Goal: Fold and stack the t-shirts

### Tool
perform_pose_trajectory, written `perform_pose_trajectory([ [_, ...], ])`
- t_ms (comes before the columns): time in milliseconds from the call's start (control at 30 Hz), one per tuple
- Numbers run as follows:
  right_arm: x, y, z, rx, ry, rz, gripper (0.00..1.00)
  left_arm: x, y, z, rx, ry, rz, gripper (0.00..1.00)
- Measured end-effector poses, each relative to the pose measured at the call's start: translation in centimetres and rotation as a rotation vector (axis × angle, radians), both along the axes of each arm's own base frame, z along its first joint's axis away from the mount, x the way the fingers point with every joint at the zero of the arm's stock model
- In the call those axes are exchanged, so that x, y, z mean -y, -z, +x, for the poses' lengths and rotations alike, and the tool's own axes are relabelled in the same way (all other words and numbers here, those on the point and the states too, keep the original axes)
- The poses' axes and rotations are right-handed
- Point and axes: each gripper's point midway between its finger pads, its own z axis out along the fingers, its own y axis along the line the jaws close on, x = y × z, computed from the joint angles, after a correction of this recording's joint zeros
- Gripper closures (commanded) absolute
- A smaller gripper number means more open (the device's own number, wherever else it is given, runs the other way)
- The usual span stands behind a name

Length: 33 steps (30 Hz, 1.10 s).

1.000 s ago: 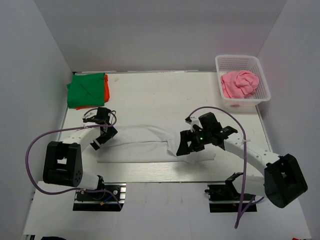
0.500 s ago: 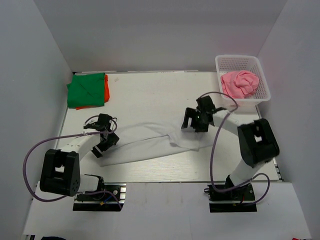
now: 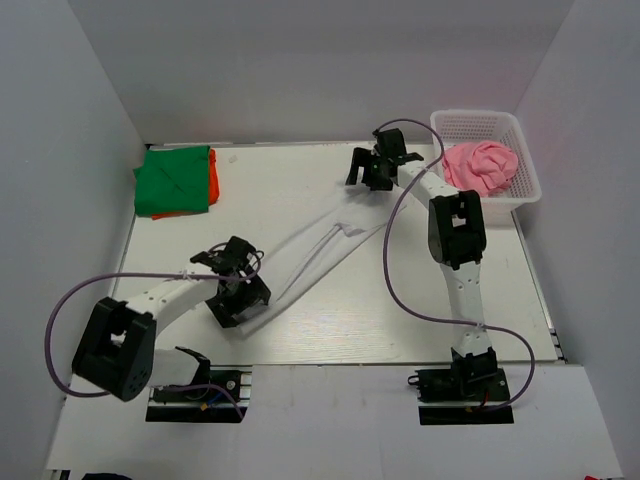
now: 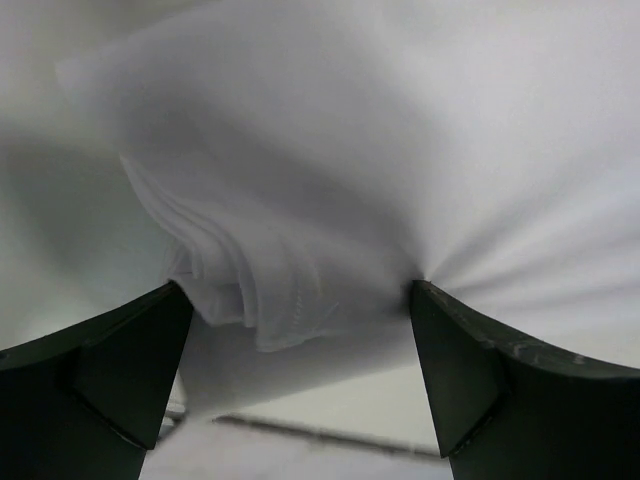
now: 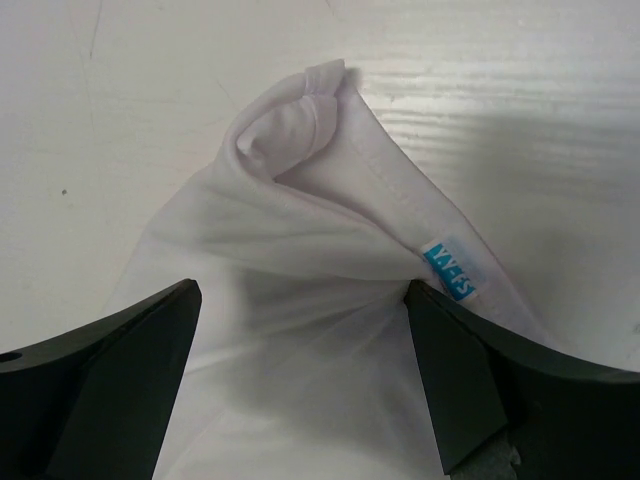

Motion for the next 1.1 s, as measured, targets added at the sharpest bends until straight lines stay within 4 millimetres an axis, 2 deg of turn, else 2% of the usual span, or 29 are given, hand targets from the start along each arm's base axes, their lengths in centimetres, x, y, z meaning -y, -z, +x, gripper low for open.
perform_pose_trajectory([
  [67,-0.3,0.0,1.0,0.019,-0.021,-0.019,0.10,1.4,-0.5,-1.9,-0.017,0.015,-0.070,0.00],
  [167,-0.2,0.1,2.3,0.061,-0.041,-0.059,0.10,2.3,-1.6,-4.8,-0.061,0.045,-0.114,0.00],
  [300,0.5,0.2,2.5,0.080,-0.051,-0.118,0.10,4.1,-4.6,-5.6,0.044,0.106,-0.225,0.00],
  [367,0.8,0.2,2.4,0.079,-0.057,-0.154,0.10,4.4,-5.9,-5.6,0.105,0.127,-0.259,0.00],
  [500,1.4,-0.4,1.2,0.068,-0.064,-0.250,0.10,4.2,-8.8,-4.0,0.229,0.159,-0.240,0.00],
  [567,1.4,-1.7,0.0,0.070,-0.062,-0.283,0.10,4.0,-10.5,-1.8,0.307,0.167,-0.190,0.00],
  [667,0.5,-5.0,-2.9,0.086,-0.066,-0.313,0.10,3.4,-11.8,0.8,0.378,0.162,-0.100,0.00],
  [767,-0.7,-8.1,-5.6,0.112,-0.053,-0.302,0.10,3.0,-11.6,3.5,0.419,0.181,0.010,0.00],
  [833,-1.4,-8.8,-7.3,0.108,-0.049,-0.290,0.10,3.0,-10.7,4.8,0.413,0.209,0.070,0.00],
  [867,-1.6,-8.6,-8.1,0.094,-0.044,-0.285,0.10,3.2,-10.0,5.4,0.398,0.228,0.100,0.00],
  [967,-0.8,-5.7,-10.0,0.018,-0.027,-0.294,0.10,4.0,-7.7,7.1,0.363,0.299,0.156,0.00],
  [1000,-0.2,-4.2,-10.6,-0.023,-0.015,-0.306,0.10,4.3,-6.9,7.4,0.351,0.326,0.162,0.00],
  [1100,1.1,-0.5,-10.9,-0.107,-0.003,-0.336,0.10,5.8,-5.1,8.2,0.341,0.408,0.144,0.00],
])
